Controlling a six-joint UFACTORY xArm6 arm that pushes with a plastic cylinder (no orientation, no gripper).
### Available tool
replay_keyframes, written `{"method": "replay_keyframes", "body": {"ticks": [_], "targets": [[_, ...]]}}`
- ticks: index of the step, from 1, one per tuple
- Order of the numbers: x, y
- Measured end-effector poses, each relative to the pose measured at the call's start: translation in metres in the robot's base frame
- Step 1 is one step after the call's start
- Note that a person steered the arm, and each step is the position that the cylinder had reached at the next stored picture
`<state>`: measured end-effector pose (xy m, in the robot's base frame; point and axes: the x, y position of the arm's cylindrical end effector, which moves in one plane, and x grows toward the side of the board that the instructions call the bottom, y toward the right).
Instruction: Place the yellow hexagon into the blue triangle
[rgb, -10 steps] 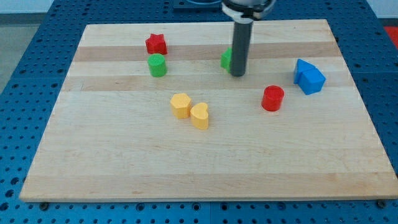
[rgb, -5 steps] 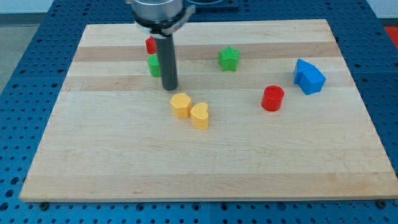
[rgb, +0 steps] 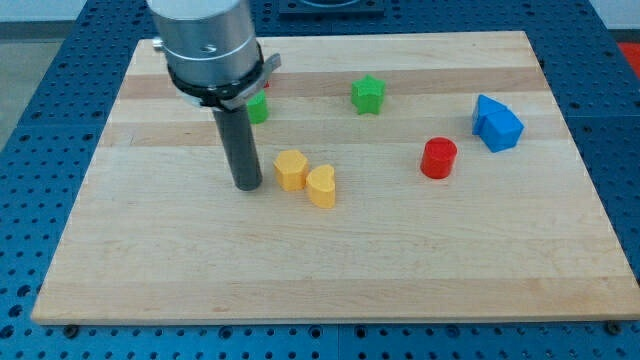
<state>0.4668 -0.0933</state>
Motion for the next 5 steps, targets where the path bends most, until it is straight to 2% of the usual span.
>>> {"method": "replay_keyframes", "body": {"ticks": [3,5], "targets": [[-0.001,0.057],[-0.031,0.061]]}}
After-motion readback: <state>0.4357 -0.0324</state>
